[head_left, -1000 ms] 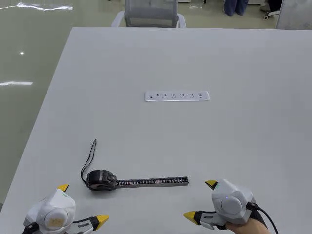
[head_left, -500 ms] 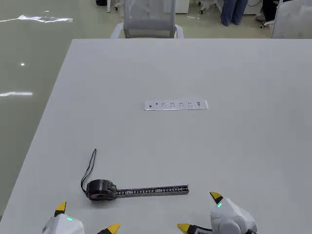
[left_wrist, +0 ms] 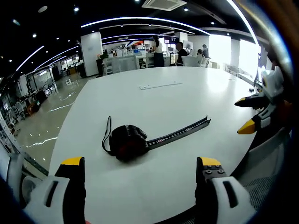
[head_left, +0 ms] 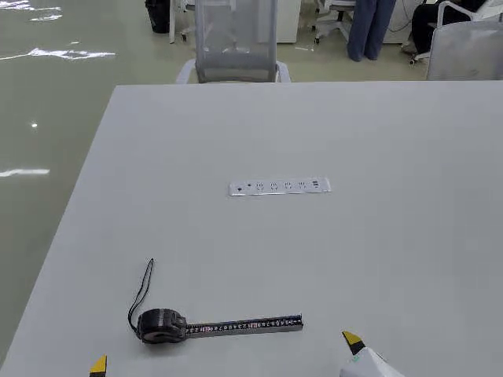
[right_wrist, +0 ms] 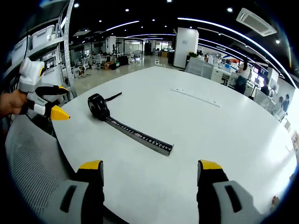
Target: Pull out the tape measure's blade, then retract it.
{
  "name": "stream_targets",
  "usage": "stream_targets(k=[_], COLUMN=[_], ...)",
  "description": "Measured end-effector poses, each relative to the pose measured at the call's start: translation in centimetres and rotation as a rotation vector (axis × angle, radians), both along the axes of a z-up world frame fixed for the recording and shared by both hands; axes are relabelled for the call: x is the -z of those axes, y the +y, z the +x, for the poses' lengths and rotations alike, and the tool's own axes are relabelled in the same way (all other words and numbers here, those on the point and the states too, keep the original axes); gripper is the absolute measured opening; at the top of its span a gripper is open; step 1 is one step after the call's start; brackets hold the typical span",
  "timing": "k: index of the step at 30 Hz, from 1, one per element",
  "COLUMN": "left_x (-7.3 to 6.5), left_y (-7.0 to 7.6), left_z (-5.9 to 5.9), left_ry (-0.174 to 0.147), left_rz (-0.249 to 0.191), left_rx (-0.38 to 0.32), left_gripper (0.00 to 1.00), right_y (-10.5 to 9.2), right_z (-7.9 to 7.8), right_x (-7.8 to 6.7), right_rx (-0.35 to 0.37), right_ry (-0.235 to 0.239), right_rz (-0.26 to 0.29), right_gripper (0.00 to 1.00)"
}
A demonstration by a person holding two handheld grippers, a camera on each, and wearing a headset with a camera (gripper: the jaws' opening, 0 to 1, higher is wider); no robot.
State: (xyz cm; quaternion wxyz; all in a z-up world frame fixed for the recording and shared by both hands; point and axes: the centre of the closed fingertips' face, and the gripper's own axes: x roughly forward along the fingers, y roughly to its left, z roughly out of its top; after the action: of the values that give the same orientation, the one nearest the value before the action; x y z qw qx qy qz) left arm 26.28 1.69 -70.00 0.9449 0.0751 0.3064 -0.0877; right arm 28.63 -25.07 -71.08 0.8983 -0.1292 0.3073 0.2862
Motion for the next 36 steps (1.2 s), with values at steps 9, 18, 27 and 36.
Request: stream_targets(k=[9,18,27,36], left_x=[0.1,0.0,0.5,0.4], left_y=[-0.3,-1.1,-0.5,-0.1], left_z=[-0.2,0.2,0.4,1.6], left_ry=[-0.011,-0.031,-0.015,-0.039], left_rz=[0.011,-0.017,-0.006,-0.029], left_rx=[-0.023,-0.034,-0.073,-0.144], left_gripper=[0.99,0.99,0.99,0.99], right_y=[0.8,0.9,0.8,0.8], right_z=[-0.6,-0.6,-0.5,-0.1], right_x=[0.1,0.0,0.1,0.3], right_rx=[-0.004,0.004,0.01,0.01], right_ry=[0.009,0.01,0.015,0.025], right_rz=[0.007,0.021,0.037,0.051], right_gripper=[0.83,0.82,0.82,0.81])
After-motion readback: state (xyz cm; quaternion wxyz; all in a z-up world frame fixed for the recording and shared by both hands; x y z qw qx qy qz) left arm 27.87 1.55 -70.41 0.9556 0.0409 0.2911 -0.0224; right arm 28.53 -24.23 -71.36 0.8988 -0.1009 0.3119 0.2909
